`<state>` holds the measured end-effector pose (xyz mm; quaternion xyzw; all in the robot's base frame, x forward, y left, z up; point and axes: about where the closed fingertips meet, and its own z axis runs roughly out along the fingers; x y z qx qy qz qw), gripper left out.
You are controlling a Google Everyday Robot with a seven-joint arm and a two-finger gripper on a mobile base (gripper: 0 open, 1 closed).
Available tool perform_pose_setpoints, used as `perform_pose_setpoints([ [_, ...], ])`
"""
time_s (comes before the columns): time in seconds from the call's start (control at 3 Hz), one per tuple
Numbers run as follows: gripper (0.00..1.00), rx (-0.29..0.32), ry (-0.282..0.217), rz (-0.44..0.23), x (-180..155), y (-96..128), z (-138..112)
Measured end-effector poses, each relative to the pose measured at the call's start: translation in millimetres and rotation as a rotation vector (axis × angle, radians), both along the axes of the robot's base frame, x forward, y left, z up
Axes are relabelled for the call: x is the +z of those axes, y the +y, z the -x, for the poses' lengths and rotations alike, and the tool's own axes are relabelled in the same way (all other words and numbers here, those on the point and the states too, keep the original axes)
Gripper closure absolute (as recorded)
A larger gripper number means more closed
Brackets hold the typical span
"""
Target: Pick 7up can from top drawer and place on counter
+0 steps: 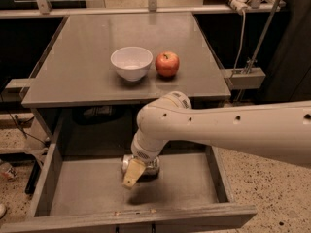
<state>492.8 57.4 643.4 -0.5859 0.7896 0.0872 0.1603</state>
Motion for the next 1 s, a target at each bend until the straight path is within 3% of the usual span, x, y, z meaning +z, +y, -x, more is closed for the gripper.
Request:
perform_pose_setpoints([
  [0.33,0.00,-0.005,0.017,0.024,-27.3,-15.0,1.6],
  [1.0,0.43,-0.005,0.017,0.024,-27.6,-15.0,1.7],
])
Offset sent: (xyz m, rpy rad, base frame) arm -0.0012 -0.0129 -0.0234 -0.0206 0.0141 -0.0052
